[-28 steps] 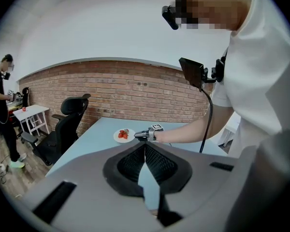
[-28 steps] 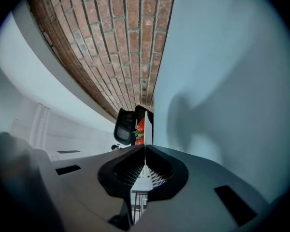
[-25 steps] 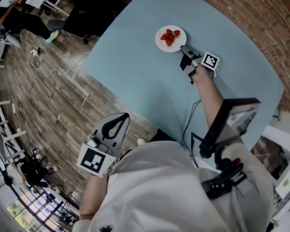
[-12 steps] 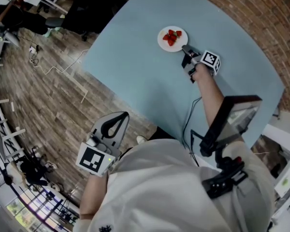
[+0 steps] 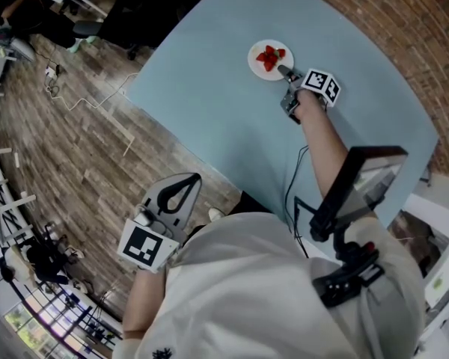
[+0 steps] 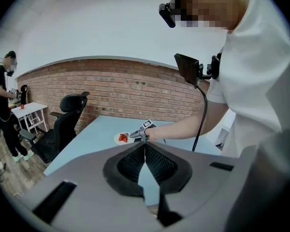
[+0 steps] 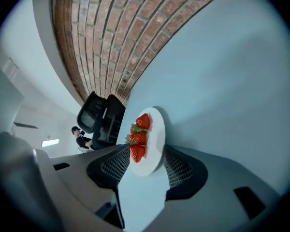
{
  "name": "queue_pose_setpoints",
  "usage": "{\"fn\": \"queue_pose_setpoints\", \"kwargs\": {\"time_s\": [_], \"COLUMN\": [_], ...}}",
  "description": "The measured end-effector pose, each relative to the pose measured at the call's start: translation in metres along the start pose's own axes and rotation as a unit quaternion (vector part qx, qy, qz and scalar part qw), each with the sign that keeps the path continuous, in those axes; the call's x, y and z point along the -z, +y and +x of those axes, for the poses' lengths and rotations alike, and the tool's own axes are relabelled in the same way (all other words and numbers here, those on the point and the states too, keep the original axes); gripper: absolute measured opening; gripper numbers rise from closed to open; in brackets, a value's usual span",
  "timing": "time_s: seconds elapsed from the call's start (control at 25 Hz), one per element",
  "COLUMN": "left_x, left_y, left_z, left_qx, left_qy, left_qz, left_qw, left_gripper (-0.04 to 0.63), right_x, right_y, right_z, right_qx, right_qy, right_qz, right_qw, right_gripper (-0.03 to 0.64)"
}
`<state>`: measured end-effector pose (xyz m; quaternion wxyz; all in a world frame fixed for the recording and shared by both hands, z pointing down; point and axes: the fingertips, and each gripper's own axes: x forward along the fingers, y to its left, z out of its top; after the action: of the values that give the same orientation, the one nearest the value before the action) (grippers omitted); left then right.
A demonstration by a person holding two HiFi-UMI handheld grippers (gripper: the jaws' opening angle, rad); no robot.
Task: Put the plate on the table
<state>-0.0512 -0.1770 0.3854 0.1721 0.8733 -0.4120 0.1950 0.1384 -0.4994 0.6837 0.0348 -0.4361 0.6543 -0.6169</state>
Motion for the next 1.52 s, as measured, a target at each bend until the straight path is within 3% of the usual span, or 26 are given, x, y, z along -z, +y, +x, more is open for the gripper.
{"fn": "queue_pose_setpoints", "kwargs": {"time_s": [0.16,0.32,0.6,0.72,0.88,0.96,1.12,1.36,1.52], "left_x": [0.004,0.005,0.013,0.019,0.032,0.038,0.052,0.085,0.11], "left_y": [-0.001,0.002,0.0,-0.006,-0.019,-0.024,-0.031,-0.047,-0.055], "left_z": [-0.003,-0.012,-0.034,-0.048,-0.065,-0.075,-0.103,-0.154,-0.192], "left_qx": [-0.002,-0.008,0.0,0.005,0.02,0.028,0.04,0.055,0.053], "left_qy": [-0.003,-0.014,-0.033,-0.043,-0.048,-0.052,-0.06,-0.054,-0.06], "left_qz": [-0.003,-0.006,-0.014,-0.01,-0.005,0.0,0.002,-0.025,-0.025], "left_qw": [1.0,0.9999,0.9994,0.999,0.9987,0.9983,0.9974,0.9967,0.9964], "left_gripper": [0.003,0.003,0.003,0.003,0.003,0.003,0.003,0.003,0.003], "right_x": [0.004,0.013,0.061,0.094,0.134,0.158,0.21,0.293,0.349], "right_y": [-0.006,-0.001,0.022,0.035,0.049,0.059,0.087,0.122,0.152], "right_z": [-0.004,-0.013,-0.048,-0.07,-0.107,-0.124,-0.153,-0.192,-0.215], "right_qx": [0.036,0.038,0.031,0.024,0.016,0.011,-0.009,-0.048,-0.079], "right_qy": [-0.002,-0.01,0.001,0.005,0.01,0.019,0.042,0.072,0.088], "right_qz": [-0.036,-0.049,-0.136,-0.177,-0.22,-0.233,-0.277,-0.308,-0.342], "right_qw": [0.999,0.998,0.99,0.984,0.975,0.972,0.96,0.947,0.932], "right_gripper": [0.206,0.206,0.203,0.201,0.042,0.013,0.009,0.009,0.009]}}
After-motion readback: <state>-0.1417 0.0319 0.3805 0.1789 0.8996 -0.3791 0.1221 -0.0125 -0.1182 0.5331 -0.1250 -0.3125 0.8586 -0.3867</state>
